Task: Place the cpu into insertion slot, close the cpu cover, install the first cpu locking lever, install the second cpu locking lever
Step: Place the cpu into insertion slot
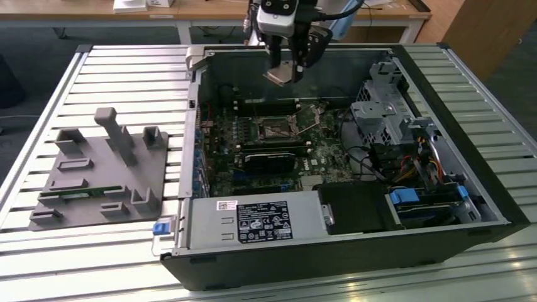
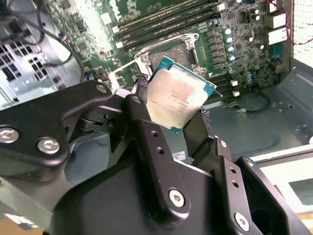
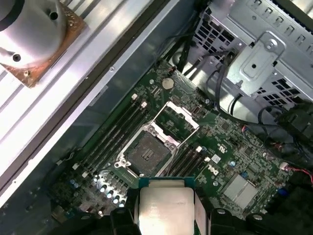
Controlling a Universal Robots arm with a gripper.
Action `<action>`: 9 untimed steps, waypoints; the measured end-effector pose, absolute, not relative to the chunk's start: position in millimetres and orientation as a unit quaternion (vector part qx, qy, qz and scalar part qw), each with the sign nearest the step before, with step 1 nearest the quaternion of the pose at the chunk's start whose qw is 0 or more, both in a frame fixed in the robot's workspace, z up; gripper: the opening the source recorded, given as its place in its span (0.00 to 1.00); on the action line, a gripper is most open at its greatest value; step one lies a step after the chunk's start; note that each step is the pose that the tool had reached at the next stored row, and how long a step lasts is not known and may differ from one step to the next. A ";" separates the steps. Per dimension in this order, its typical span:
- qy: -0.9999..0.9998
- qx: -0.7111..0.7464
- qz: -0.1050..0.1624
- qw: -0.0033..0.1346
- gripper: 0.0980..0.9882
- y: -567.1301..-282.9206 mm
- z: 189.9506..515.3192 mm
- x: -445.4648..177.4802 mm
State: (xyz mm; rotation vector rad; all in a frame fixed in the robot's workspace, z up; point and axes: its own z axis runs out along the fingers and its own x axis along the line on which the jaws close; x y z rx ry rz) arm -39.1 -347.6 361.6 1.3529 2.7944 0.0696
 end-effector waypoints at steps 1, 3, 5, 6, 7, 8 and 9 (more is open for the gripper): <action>0.897 0.441 0.021 0.019 0.49 -347.6 360.8 -39.0; 0.891 0.453 0.020 0.020 0.49 -347.6 359.1 -39.0; 0.884 0.466 0.018 0.020 0.49 -347.5 357.5 -39.0; 0.881 0.472 0.018 0.021 0.49 -347.5 356.7 -39.0; 0.878 0.477 0.018 0.021 0.49 -347.5 355.7 -39.0; 0.875 0.483 0.018 0.021 0.49 -347.6 354.6 -39.0; 0.872 0.490 0.018 0.021 0.49 -347.6 353.4 -39.0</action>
